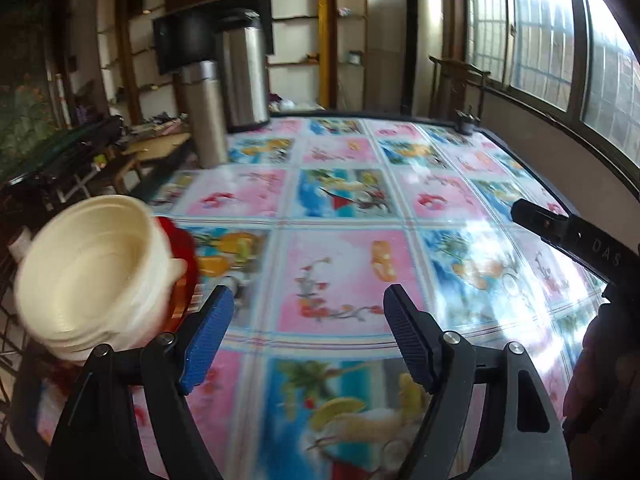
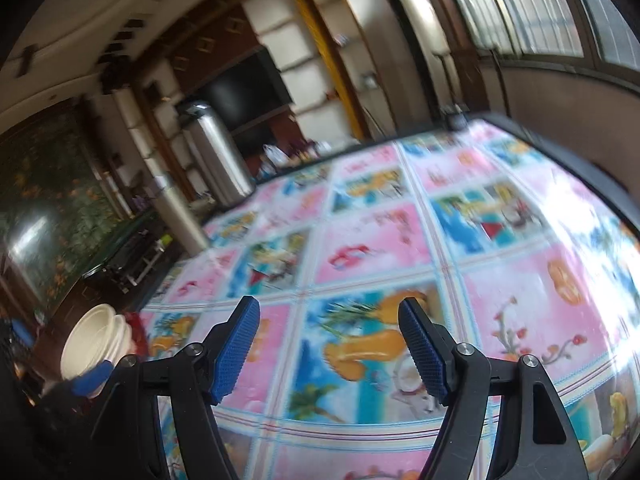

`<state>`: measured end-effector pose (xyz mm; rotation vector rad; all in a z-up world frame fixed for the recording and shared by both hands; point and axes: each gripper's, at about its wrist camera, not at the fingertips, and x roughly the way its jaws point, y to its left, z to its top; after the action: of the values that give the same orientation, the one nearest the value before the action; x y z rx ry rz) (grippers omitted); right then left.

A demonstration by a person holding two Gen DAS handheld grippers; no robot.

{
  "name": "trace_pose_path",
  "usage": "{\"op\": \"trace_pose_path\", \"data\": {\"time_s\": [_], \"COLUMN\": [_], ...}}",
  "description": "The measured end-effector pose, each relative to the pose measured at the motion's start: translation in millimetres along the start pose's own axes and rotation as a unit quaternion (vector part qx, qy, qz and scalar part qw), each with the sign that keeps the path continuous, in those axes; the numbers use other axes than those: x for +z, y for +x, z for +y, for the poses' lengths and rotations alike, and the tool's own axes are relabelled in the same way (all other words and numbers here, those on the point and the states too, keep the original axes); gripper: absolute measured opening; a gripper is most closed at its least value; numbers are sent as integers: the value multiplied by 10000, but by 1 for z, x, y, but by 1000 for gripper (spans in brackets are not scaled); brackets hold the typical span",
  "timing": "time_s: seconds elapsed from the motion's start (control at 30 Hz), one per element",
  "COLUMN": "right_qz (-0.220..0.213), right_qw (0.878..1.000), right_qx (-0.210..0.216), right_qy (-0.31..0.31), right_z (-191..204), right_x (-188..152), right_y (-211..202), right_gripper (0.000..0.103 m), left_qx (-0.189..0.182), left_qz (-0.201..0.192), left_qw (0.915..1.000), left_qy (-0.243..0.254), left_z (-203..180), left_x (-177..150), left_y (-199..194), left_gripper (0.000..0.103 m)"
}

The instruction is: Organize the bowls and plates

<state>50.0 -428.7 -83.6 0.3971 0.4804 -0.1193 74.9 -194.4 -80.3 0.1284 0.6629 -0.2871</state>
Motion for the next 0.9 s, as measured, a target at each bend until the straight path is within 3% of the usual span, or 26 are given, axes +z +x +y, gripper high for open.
{"op": "trace_pose_path", "data": {"time_s": [0.1, 0.2, 0.33, 0.53, 0.77, 0.9], "right_qz": [-388, -752, -897, -572, -367, -176], "right_qw": [9986, 9945, 9853, 9728, 9677, 9641], "right_qx": [230, 640, 1445, 2235, 2399, 2550], "right_qy": [-263, -356, -189, -195, -686, -726], "right_z": [23, 49, 80, 133, 179, 191], "right_x": [-5, -14, -29, -45, -63, -70], "right_y": [-20, -42, -61, -66, -71, -70], "right_gripper": [75, 80, 83, 83, 83, 83], "left_qx": [431, 852, 899, 1224, 1190, 1440], "left_qz": [-199, -353, -496, -704, -1010, -1308], "left_qw": [9989, 9956, 9930, 9868, 9808, 9748], "left_qy": [-58, -161, -588, -799, -1166, -1088], "left_z": [23, 44, 80, 113, 144, 152], "left_x": [-2, -4, -11, -25, -36, -39], "left_y": [-27, -46, -71, -96, -122, -130], "left_gripper": [78, 87, 87, 87, 94, 103]}}
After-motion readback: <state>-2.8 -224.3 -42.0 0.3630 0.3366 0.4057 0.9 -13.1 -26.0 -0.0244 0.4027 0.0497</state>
